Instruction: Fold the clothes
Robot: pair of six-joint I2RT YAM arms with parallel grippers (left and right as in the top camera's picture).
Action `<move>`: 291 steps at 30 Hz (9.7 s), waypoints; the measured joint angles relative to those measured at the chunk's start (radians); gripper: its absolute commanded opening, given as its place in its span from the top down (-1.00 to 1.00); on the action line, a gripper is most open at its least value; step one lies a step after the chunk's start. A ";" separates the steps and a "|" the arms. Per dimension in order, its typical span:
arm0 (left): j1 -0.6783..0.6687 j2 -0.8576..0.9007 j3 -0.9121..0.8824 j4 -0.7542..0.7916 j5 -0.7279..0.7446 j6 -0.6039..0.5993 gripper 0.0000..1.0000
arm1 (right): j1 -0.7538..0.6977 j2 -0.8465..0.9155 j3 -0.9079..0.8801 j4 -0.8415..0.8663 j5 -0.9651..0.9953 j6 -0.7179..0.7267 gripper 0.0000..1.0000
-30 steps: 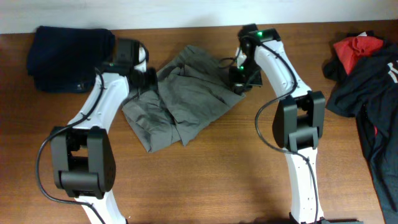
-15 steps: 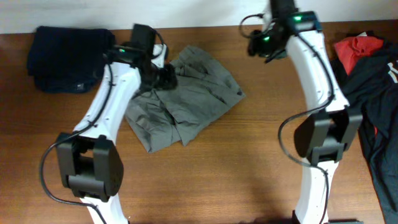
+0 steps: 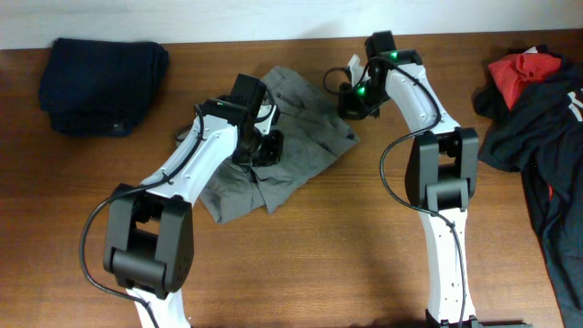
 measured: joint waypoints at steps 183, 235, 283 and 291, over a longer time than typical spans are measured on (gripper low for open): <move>0.272 0.330 0.301 -0.158 0.322 0.566 0.65 | 0.171 -0.180 0.000 -0.266 0.243 -0.002 -0.97; 0.512 0.351 0.666 0.116 -0.218 0.631 0.99 | 0.072 -0.179 0.000 -0.468 0.257 0.010 -0.99; 0.482 0.299 0.833 0.059 -0.283 0.603 0.98 | 0.072 -0.179 0.000 -0.476 0.257 0.010 -1.00; 0.482 0.286 0.833 0.061 -0.289 0.592 0.98 | 0.072 -0.179 0.000 -0.477 0.257 0.006 -1.00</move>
